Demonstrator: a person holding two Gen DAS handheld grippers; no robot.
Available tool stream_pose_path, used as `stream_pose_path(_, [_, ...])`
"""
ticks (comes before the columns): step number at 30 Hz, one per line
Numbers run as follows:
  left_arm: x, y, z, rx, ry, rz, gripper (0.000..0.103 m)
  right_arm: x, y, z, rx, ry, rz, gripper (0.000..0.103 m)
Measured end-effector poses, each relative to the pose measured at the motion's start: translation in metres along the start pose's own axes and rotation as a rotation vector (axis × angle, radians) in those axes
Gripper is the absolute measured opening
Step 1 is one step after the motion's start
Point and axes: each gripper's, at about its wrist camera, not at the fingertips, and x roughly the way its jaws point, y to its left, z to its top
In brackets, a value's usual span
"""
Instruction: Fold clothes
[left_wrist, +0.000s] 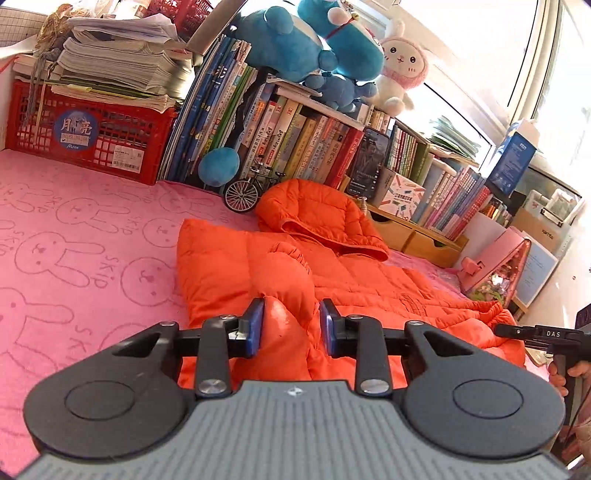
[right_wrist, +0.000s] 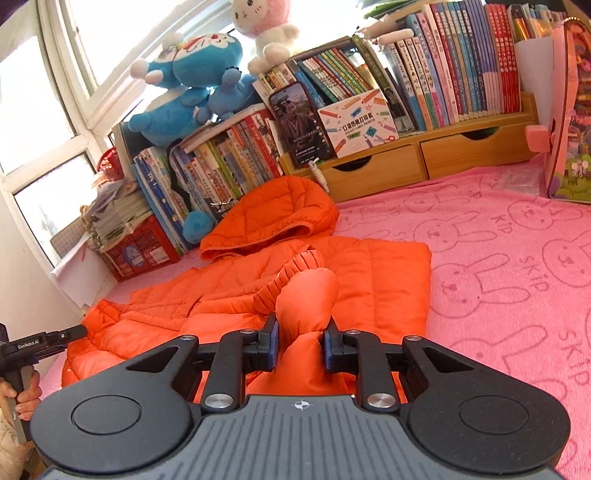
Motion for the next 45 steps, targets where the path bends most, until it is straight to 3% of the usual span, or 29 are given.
stream_pose_path(9, [-0.054, 0.017, -0.010, -0.011, 0.015, 0.100, 0.036, -0.043, -0.022, -0.058, 0.083, 0.093, -0.001, 0.029])
stream_pose_path(11, [-0.066, 0.021, -0.012, -0.013, 0.018, 0.126, 0.036, -0.053, -0.026, -0.053, 0.092, 0.077, -0.011, 0.045])
stream_pose_path(13, [-0.077, 0.026, -0.005, -0.010, 0.002, 0.146, 0.038, -0.060, -0.027, -0.037, 0.078, 0.038, -0.020, 0.051])
stream_pose_path(15, [-0.066, 0.026, 0.025, 0.013, -0.040, 0.125, 0.045, -0.063, -0.028, -0.011, 0.051, -0.018, -0.029, 0.056])
stream_pose_path(17, [-0.049, 0.025, 0.056, 0.038, -0.074, 0.098, 0.055, -0.053, -0.025, 0.024, 0.003, -0.075, -0.031, 0.073])
stream_pose_path(20, [-0.001, 0.017, 0.097, 0.072, -0.090, 0.056, 0.061, -0.005, -0.015, 0.077, -0.091, -0.106, -0.064, 0.076])
stream_pose_path(24, [0.098, -0.004, 0.123, 0.065, -0.012, 0.016, 0.061, 0.085, 0.006, 0.128, -0.174, -0.083, -0.110, 0.076])
stream_pose_path(31, [0.238, -0.093, 0.113, 0.400, 0.090, 0.121, 0.061, 0.230, 0.092, 0.159, -0.637, -0.002, -0.267, 0.076])
stream_pose_path(35, [0.289, -0.106, 0.101, 0.486, 0.120, 0.152, 0.061, 0.284, 0.108, 0.165, -0.753, 0.046, -0.239, 0.075])
stream_pose_path(40, [0.335, -0.076, 0.077, 0.441, 0.240, 0.208, 0.061, 0.327, 0.128, 0.162, -0.972, 0.081, -0.145, 0.075])
stream_pose_path(45, [0.332, -0.072, 0.056, 0.486, 0.175, 0.214, 0.061, 0.363, 0.145, 0.155, -1.211, 0.138, -0.147, 0.075])
